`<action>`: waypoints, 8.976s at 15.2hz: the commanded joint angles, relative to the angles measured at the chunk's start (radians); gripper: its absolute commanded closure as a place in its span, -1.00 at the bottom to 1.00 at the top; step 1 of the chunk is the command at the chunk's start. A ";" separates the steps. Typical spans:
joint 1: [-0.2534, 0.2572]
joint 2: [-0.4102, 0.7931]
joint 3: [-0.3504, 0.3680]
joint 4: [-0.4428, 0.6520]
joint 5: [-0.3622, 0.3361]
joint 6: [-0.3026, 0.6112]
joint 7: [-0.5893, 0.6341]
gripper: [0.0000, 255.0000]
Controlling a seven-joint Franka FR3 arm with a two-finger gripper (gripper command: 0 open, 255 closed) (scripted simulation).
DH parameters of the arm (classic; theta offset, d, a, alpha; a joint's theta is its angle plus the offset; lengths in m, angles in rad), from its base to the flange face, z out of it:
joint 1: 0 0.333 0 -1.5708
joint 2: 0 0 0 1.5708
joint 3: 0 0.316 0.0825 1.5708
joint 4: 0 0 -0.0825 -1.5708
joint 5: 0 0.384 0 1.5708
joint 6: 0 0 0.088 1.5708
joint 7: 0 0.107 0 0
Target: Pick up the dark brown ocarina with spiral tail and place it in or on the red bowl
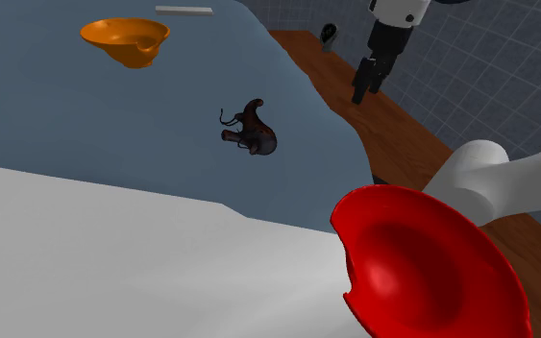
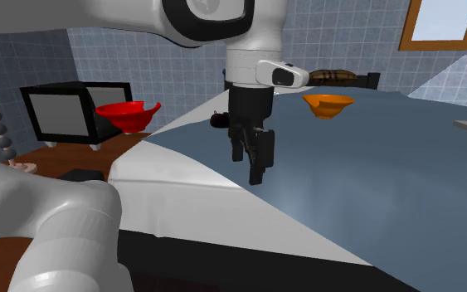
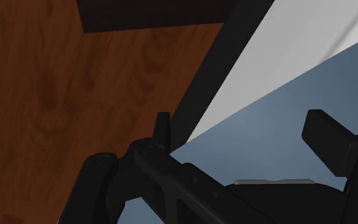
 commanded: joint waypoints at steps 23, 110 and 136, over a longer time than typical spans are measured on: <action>0.043 0.638 0.482 0.664 0.157 -0.123 0.769 -1.00; 0.240 0.224 0.638 0.662 0.495 -0.408 1.226 1.00; 0.231 0.243 0.635 0.678 0.483 -0.410 1.217 -1.00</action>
